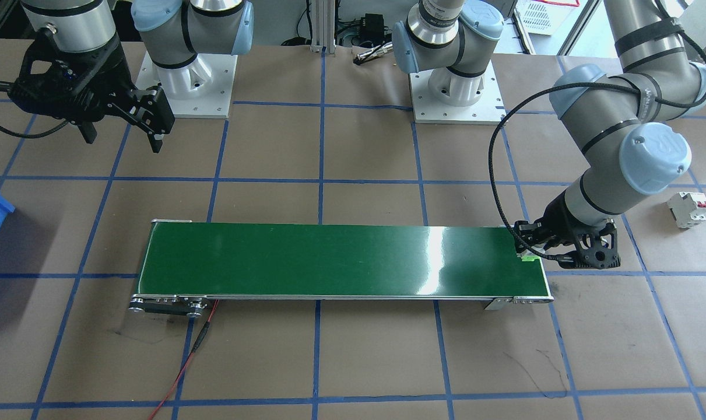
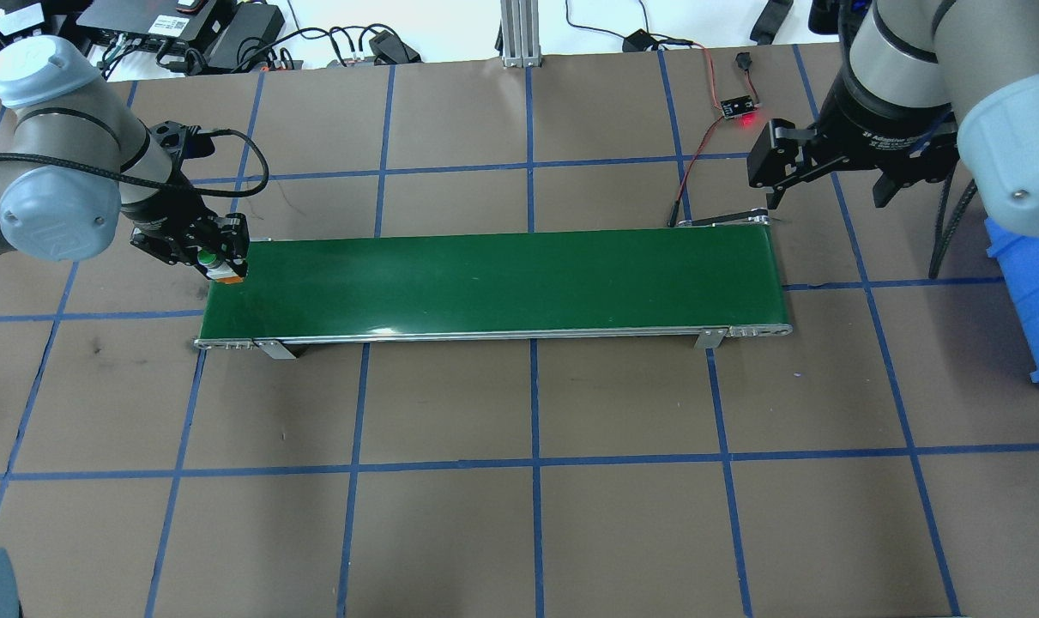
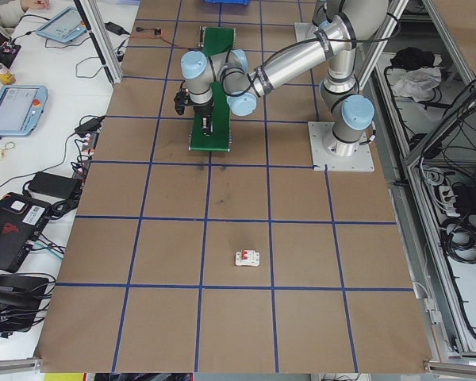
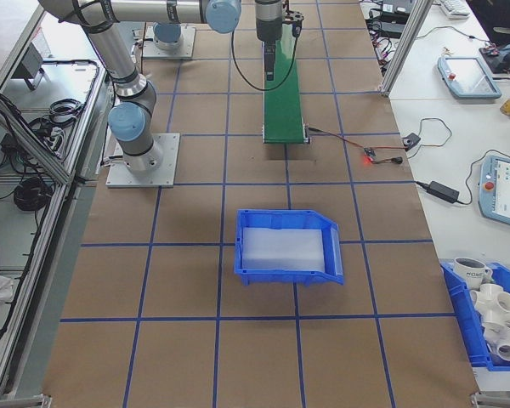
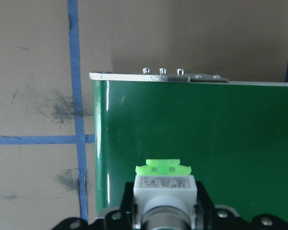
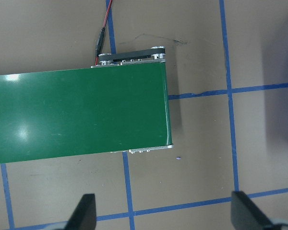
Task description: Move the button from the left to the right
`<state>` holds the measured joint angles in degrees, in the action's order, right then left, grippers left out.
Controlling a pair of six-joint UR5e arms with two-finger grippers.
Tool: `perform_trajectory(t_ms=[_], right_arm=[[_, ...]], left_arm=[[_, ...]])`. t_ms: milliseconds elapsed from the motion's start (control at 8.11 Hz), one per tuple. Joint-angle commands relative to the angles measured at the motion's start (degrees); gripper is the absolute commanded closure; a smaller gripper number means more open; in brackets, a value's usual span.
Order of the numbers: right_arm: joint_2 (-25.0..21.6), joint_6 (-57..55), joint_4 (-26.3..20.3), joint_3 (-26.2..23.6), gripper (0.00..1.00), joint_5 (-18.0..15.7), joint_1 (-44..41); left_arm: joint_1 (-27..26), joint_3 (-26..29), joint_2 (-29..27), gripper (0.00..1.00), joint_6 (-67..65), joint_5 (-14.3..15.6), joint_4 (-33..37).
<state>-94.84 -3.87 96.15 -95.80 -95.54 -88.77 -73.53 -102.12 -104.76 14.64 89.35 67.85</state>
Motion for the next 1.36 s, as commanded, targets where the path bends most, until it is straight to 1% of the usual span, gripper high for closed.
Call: perform_trajectory(t_ms=[0,370,493,616,740,863,1110,1233], right_arm=[[0.0,0.0,0.0,0.0,0.0,0.0,0.0],[0.0,0.0,0.0,0.0,0.0,0.0,0.0],[0.0,0.0,0.0,0.0,0.0,0.0,0.0],[0.0,0.0,0.0,0.0,0.0,0.0,0.0],[0.0,0.0,0.0,0.0,0.0,0.0,0.0],[0.0,0.0,0.0,0.0,0.0,0.0,0.0],[0.0,0.0,0.0,0.0,0.0,0.0,0.0],[0.0,0.0,0.0,0.0,0.0,0.0,0.0]], left_arm=[[0.0,0.9,-2.2,1.0,-0.1,0.0,-0.3],[0.0,0.4,-3.1,1.0,-0.7,0.0,0.0],[-0.1,0.4,-3.1,0.68,-1.7,0.0,0.0],[-0.3,0.4,-3.0,0.32,-2.1,0.0,0.3],[-0.6,0.4,-2.1,0.0,-2.8,-0.1,0.7],[-1.8,0.4,-1.2,0.0,-6.5,-0.3,1.1],[-10.4,0.3,4.5,0.0,-17.8,-0.3,4.0],[-14.2,0.3,7.6,0.0,-19.8,-0.2,5.5]])
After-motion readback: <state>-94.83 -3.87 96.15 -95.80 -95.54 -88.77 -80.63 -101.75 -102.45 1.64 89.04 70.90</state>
